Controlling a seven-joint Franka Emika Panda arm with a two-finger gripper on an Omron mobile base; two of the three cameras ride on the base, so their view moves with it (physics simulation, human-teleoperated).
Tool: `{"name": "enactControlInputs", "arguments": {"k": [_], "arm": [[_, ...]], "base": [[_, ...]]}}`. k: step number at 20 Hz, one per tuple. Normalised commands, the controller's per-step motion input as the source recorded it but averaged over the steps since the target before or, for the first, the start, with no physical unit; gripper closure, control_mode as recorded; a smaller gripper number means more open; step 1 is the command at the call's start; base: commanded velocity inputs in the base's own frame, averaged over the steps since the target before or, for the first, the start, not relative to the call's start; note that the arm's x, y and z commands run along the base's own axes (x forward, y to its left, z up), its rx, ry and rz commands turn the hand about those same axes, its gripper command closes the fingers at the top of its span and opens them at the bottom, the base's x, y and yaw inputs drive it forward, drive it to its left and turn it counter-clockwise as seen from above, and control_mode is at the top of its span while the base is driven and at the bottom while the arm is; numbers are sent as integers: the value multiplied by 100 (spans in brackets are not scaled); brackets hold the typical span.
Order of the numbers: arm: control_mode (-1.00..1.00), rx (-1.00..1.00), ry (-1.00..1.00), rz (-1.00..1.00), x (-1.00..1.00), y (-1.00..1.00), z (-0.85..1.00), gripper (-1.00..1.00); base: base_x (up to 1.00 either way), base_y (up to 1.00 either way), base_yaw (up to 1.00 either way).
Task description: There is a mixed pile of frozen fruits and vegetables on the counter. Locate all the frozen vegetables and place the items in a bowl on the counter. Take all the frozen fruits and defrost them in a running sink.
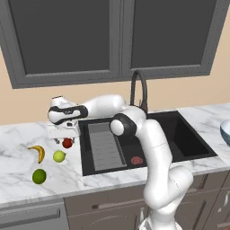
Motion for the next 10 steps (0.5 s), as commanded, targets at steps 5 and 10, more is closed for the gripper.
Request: {"name": "enactControlInputs", "arguments": {"k": [5,10], "arm": [[-100,1,6,2,0,-18,-35,-100],[-100,1,0,1,0,-4,-20,100]], "base": [[0,0,0],[0,0,0]]}}
